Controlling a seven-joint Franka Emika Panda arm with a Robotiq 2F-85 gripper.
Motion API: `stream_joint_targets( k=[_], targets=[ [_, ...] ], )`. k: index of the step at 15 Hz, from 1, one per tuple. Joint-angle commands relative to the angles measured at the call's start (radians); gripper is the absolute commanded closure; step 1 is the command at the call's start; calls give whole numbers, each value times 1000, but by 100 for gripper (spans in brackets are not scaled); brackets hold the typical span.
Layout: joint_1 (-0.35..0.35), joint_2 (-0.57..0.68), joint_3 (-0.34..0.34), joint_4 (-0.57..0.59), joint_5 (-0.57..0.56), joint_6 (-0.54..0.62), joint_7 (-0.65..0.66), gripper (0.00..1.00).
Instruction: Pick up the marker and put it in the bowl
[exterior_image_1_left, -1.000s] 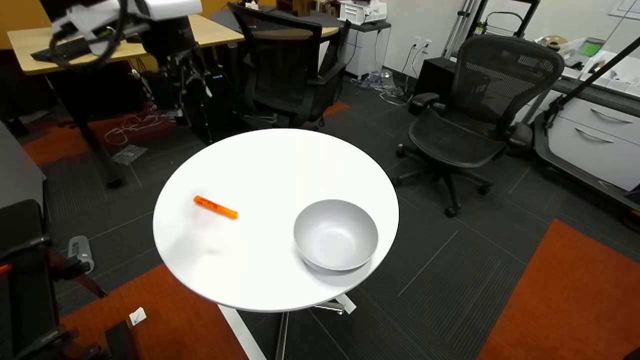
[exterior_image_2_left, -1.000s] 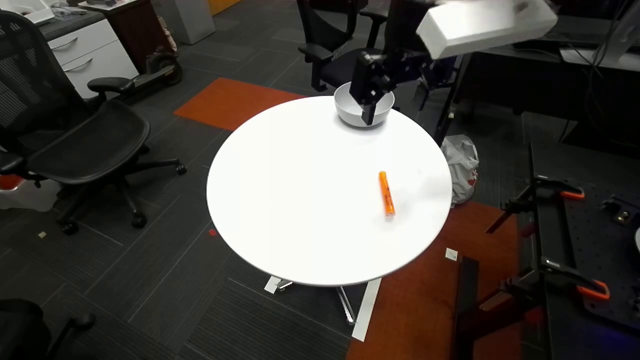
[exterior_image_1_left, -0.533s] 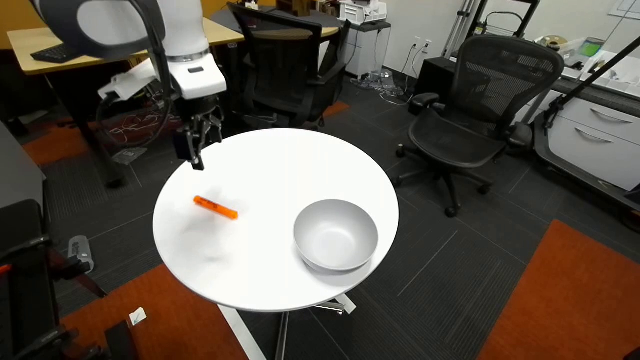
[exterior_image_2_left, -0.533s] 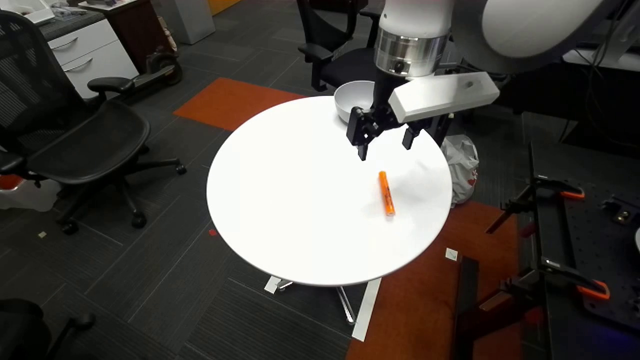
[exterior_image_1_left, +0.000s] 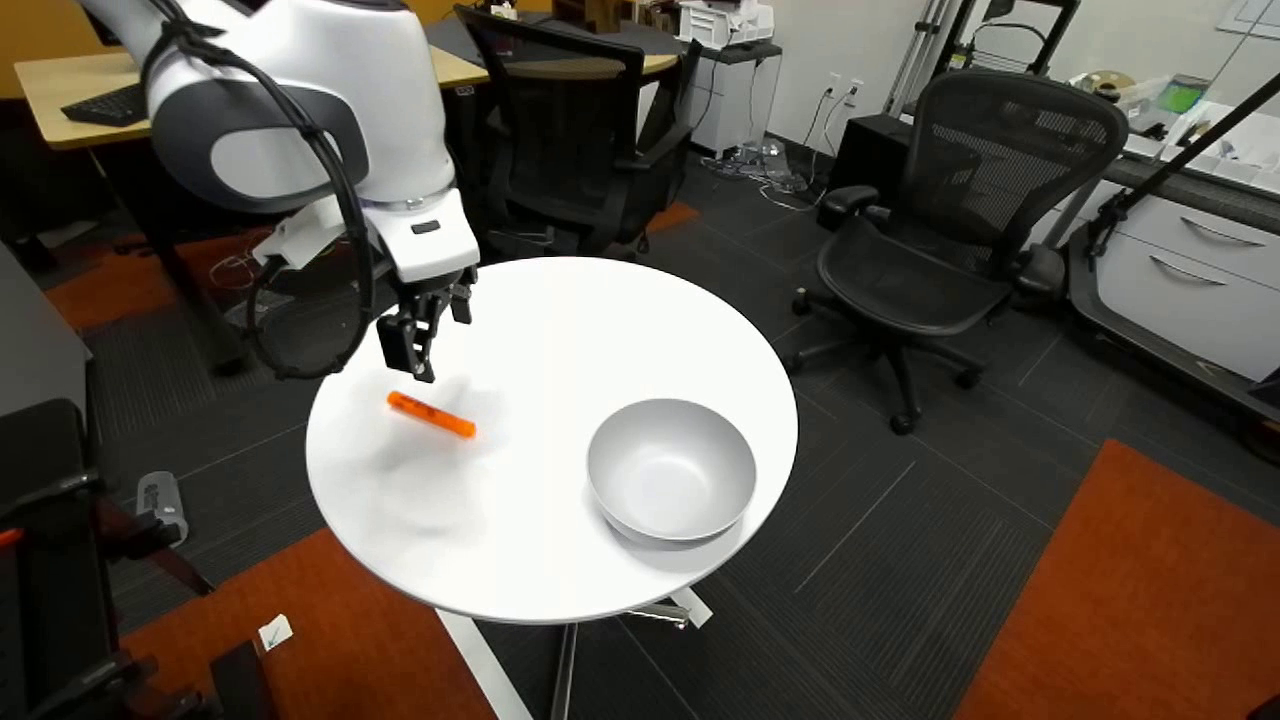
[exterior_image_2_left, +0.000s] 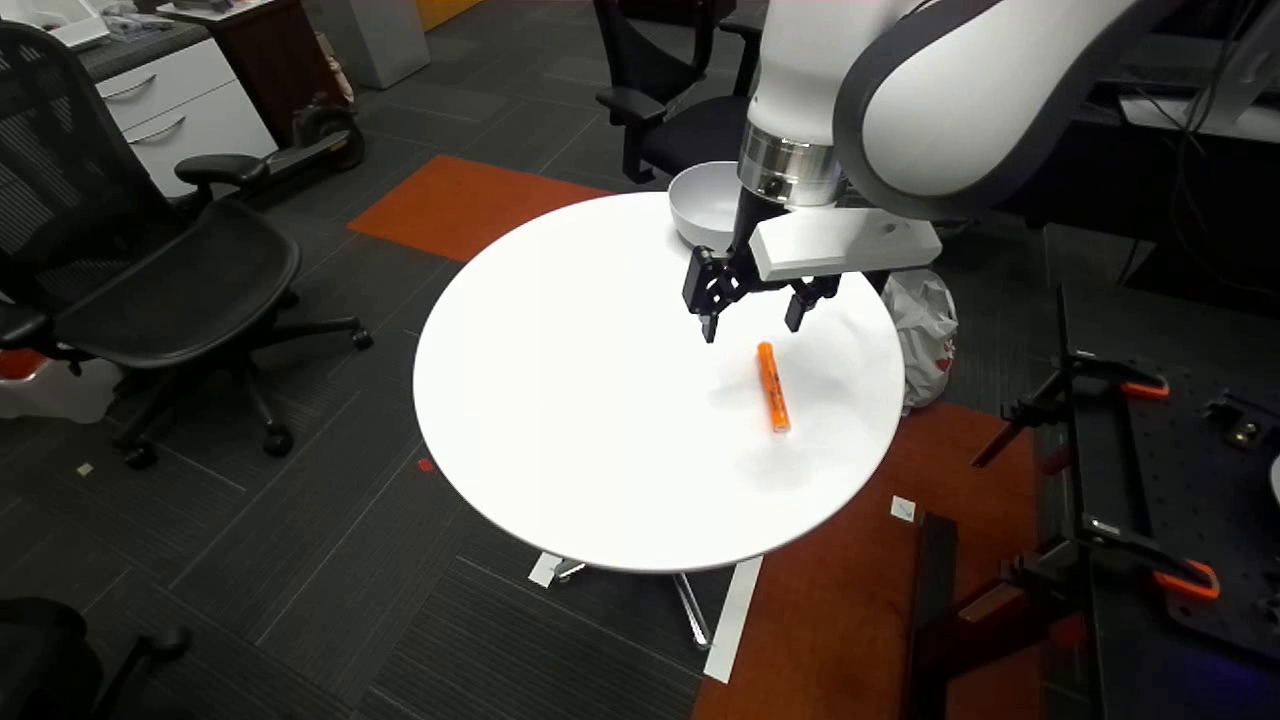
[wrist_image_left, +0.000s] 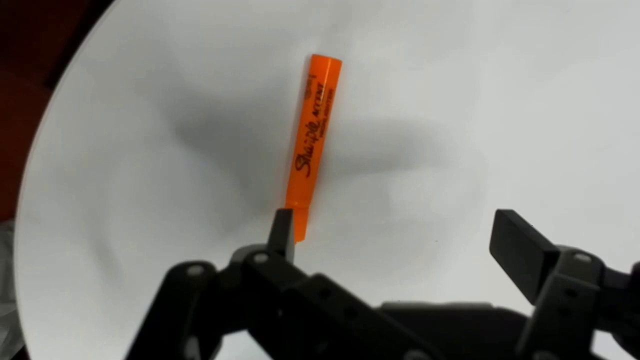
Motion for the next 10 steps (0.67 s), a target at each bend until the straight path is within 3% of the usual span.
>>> stream_joint_targets(
  k=[1, 10],
  targets=[
    [12, 40, -23, 25, 62, 10, -29, 0],
    [11, 119, -43, 60, 88, -40, -20, 0]
  ],
)
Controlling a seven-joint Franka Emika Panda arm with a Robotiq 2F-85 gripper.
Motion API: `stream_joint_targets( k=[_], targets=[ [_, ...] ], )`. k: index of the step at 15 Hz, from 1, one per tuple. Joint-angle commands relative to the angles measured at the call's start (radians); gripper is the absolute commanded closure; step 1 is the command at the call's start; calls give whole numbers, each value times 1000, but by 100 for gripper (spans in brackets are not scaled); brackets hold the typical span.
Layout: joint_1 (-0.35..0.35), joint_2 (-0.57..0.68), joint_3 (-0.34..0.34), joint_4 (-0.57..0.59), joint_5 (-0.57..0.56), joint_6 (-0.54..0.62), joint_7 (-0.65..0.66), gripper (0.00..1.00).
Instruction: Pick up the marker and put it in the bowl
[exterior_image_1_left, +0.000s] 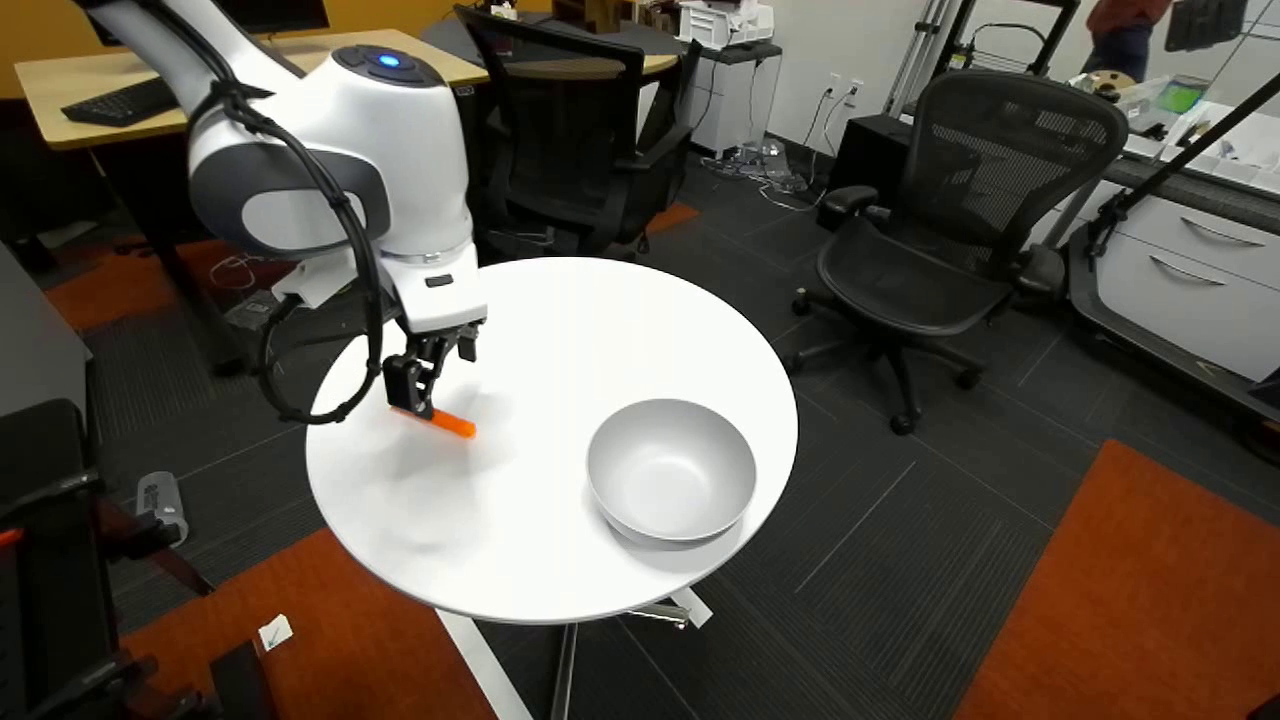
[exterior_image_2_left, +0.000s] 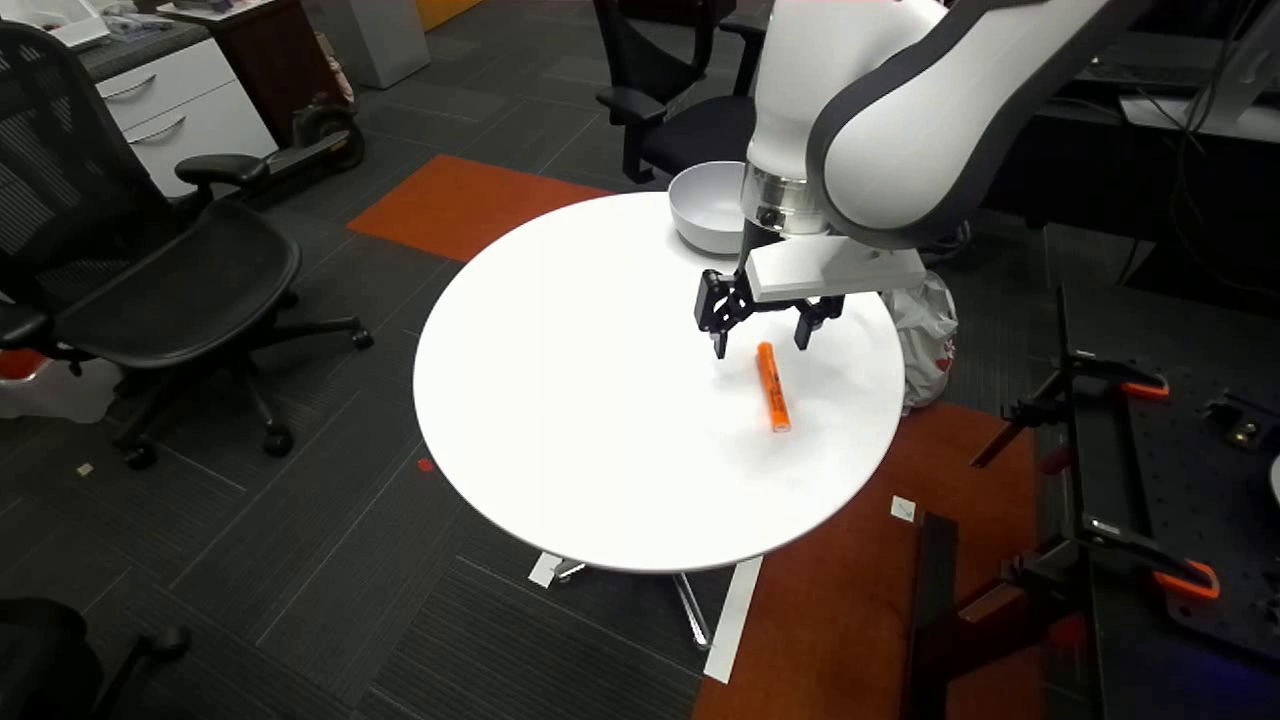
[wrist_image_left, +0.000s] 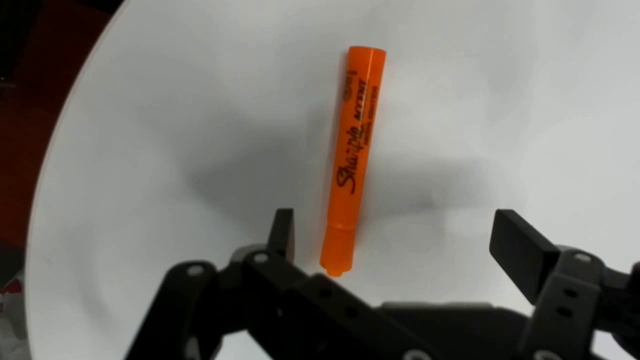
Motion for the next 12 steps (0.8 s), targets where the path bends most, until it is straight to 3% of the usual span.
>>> stream_joint_targets(
  k=[1, 12],
  targets=[
    [9, 35, -11, 35, 45, -37, -23, 0],
    [14, 122, -15, 89, 79, -51, -10, 0]
  ],
)
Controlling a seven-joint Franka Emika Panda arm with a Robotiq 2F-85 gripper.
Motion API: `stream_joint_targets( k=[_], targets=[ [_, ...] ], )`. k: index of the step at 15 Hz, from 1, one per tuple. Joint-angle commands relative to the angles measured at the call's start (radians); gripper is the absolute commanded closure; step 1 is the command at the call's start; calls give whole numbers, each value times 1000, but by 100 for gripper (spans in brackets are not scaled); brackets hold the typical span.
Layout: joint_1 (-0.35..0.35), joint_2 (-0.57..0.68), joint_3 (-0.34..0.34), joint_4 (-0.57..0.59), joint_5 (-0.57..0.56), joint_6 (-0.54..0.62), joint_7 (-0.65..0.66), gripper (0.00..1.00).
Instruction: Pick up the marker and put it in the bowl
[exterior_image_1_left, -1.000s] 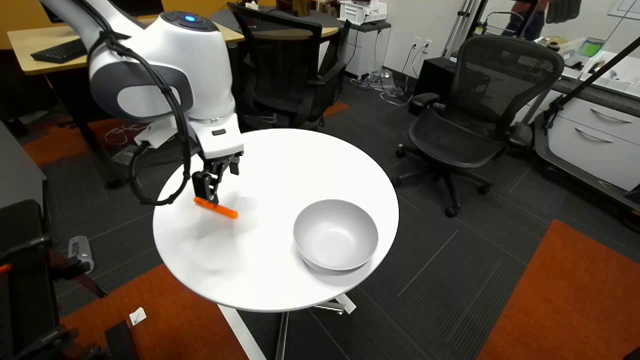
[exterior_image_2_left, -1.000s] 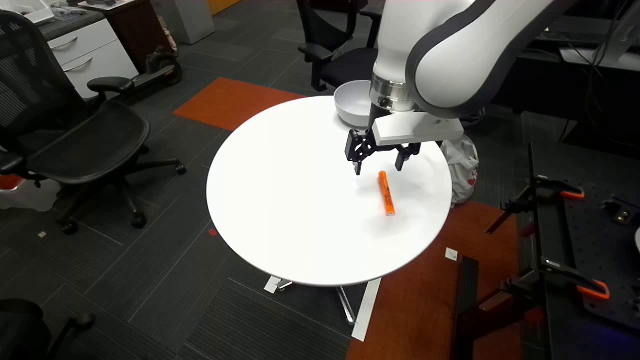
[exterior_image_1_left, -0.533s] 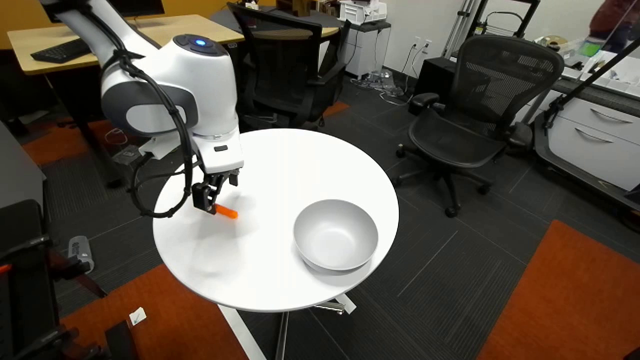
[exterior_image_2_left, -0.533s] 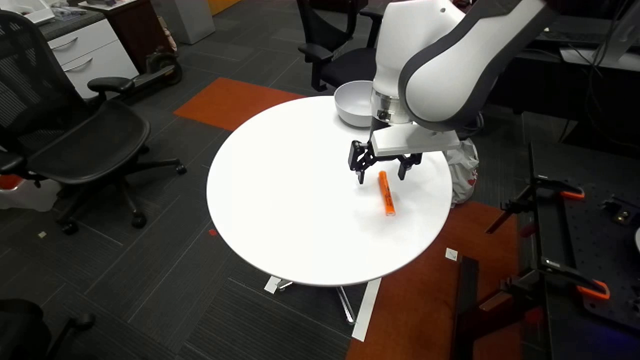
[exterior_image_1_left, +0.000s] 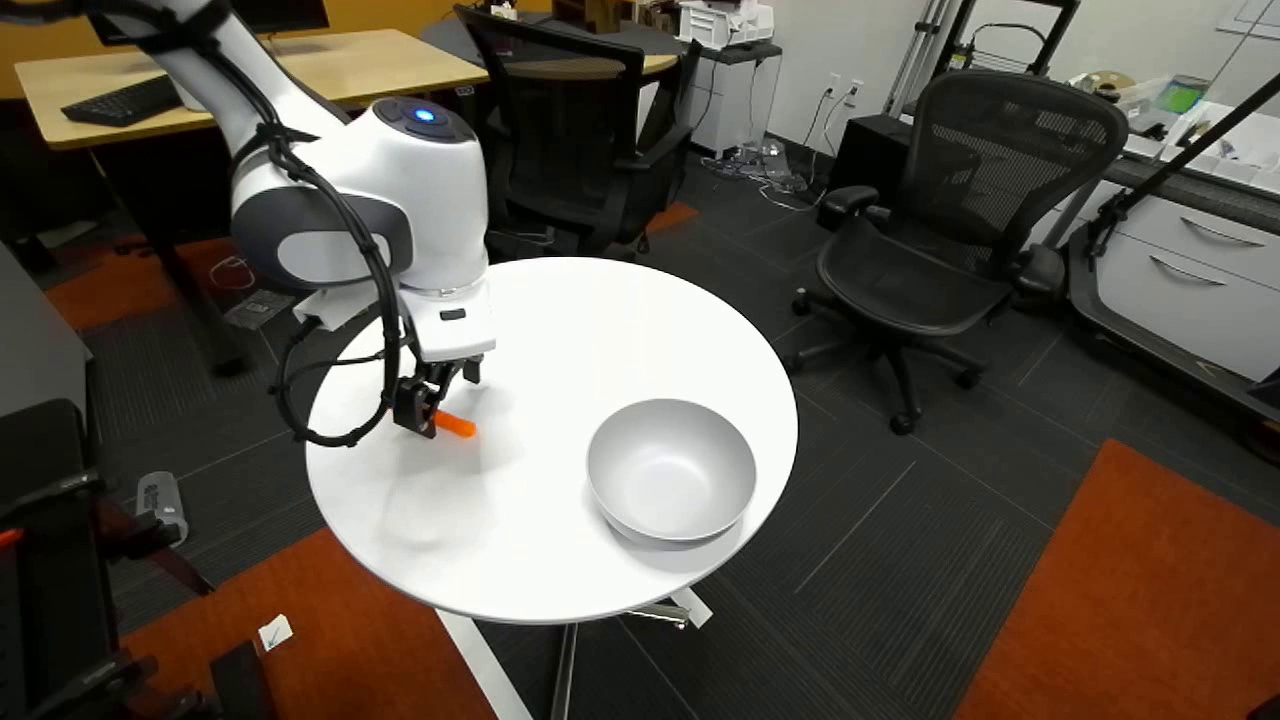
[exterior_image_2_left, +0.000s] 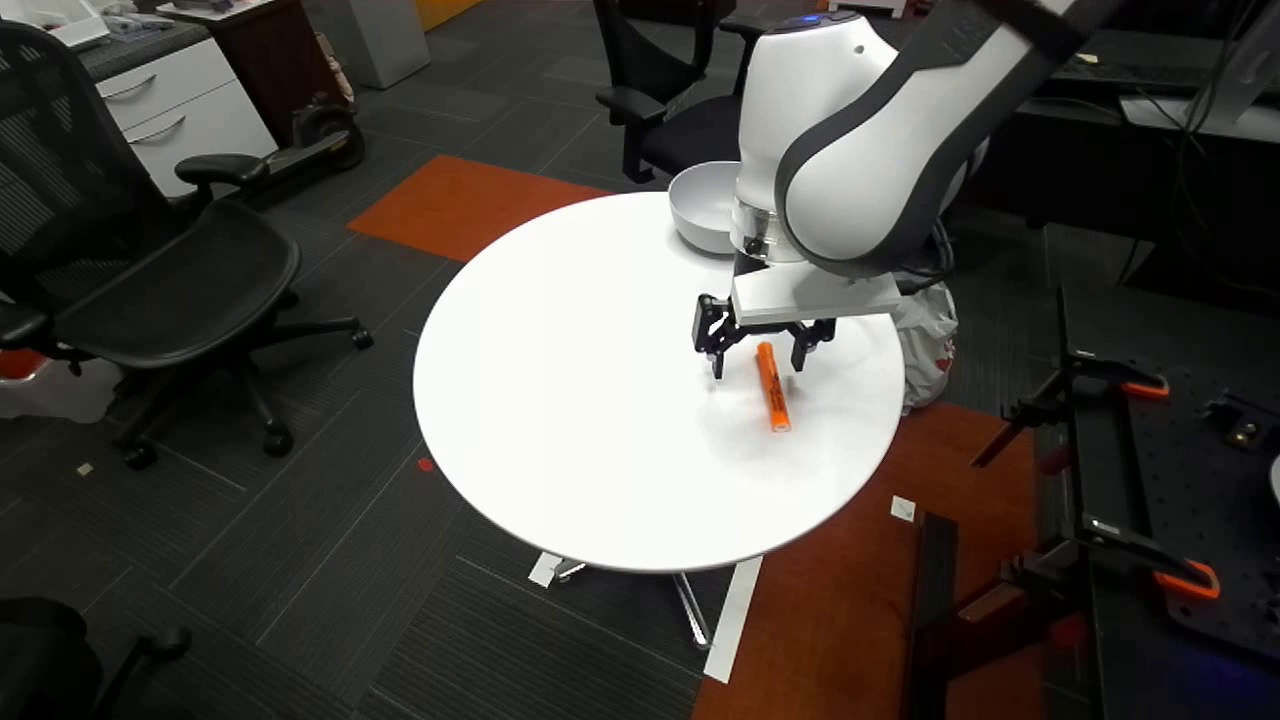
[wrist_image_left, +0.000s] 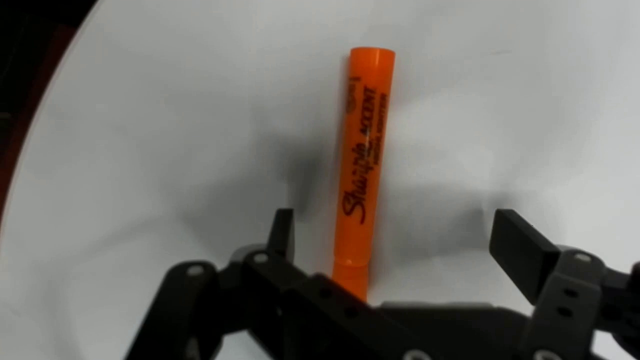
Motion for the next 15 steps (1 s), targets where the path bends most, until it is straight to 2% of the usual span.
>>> stream_joint_targets(
  k=[1, 3, 11, 12, 13, 15],
  targets=[
    [16, 32, -14, 26, 29, -24, -12, 25],
    [28, 43, -24, 28, 21, -26, 0, 34],
    [47, 33, -46, 49, 10, -41, 13, 95],
    [49, 31, -49, 51, 9, -42, 13, 97],
    [53, 24, -53, 50, 6, -44, 16, 94],
    [74, -6, -72, 33, -12, -34, 29, 94]
  ],
)
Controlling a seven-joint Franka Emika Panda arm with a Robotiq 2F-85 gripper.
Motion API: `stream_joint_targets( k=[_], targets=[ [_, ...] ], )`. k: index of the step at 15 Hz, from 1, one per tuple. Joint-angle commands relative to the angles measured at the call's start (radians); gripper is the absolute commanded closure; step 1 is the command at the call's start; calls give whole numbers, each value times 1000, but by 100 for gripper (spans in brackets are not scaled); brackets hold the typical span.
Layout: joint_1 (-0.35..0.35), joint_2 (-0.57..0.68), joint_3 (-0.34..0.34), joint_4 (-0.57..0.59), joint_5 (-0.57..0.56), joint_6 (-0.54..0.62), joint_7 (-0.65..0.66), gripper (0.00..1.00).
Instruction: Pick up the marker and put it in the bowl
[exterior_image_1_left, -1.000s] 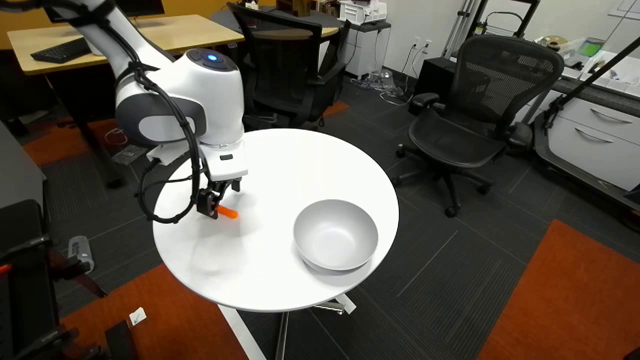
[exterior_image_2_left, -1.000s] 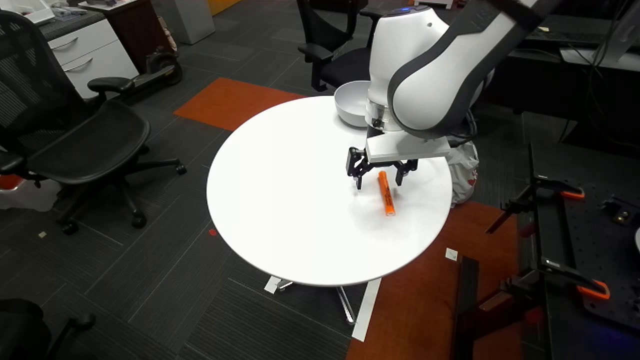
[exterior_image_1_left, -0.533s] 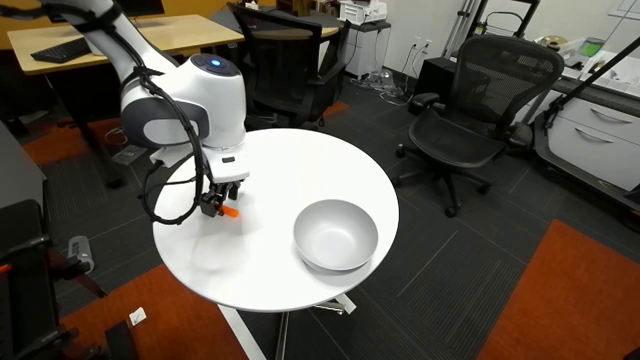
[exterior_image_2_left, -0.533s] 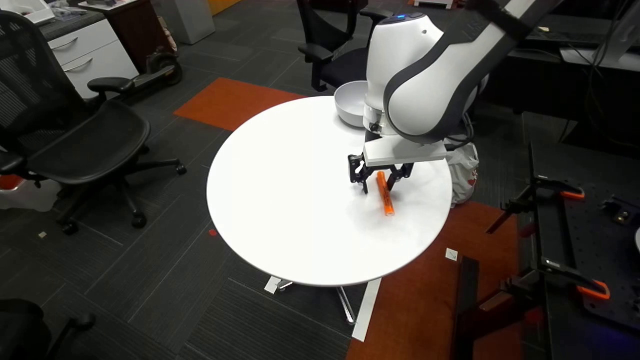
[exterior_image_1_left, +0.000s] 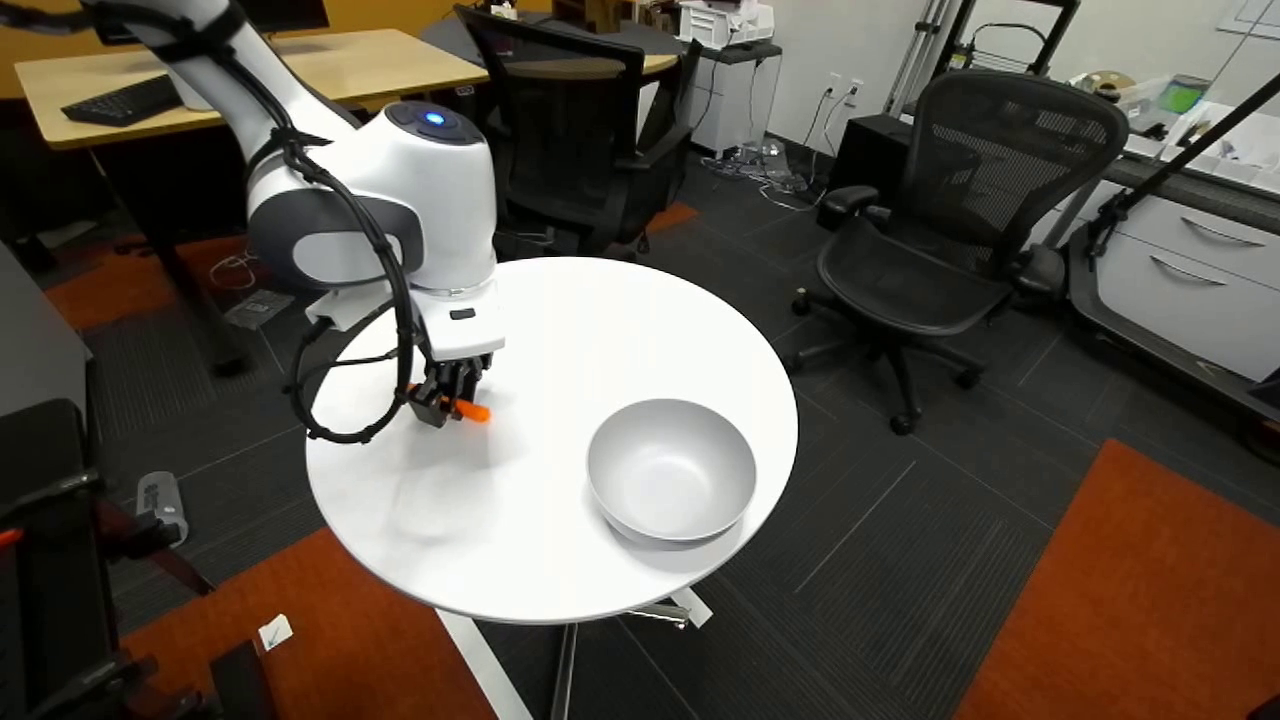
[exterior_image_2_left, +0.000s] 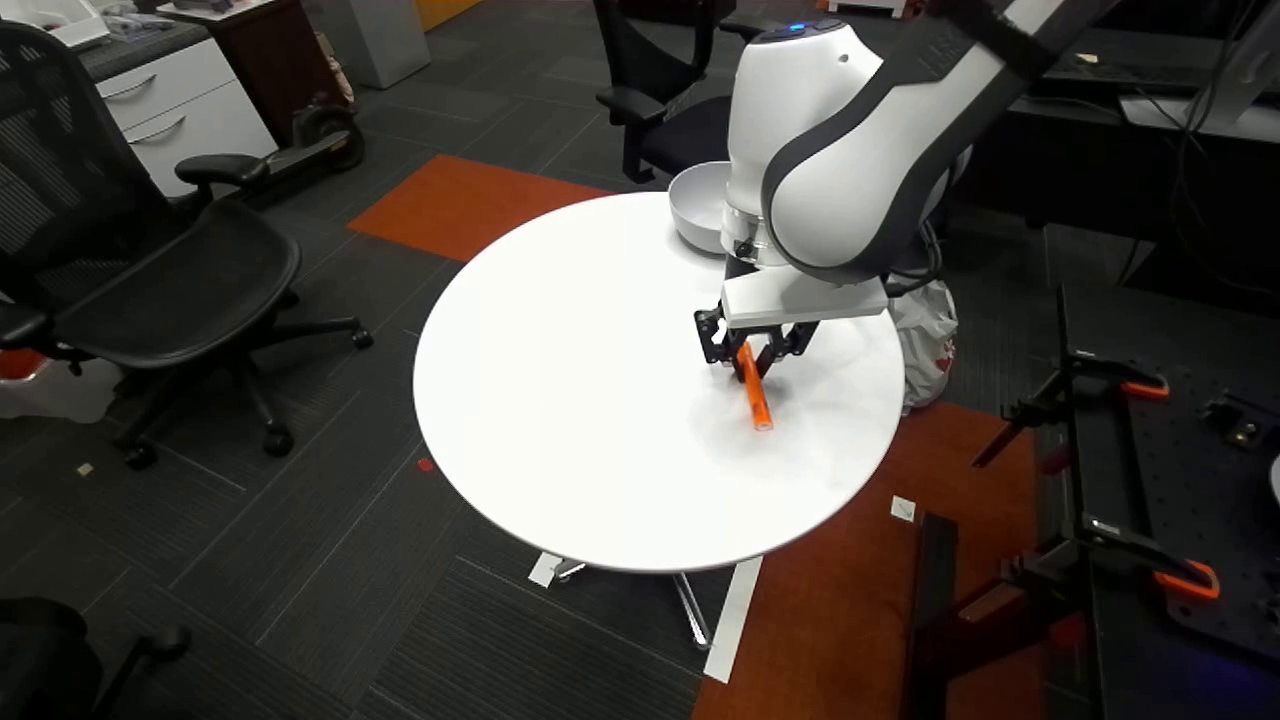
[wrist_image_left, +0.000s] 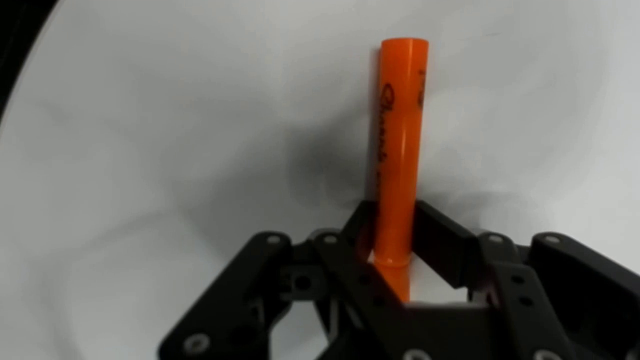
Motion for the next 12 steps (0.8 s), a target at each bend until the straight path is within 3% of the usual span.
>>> stream_joint_targets(
  k=[1, 6, 12],
  targets=[
    [51, -41, -48, -18, -19, -7, 29, 94],
    [96, -159, -141, -34, -89, 6, 67, 94],
    [56, -272, -218, 22, -179, -24, 129, 94]
  ],
)
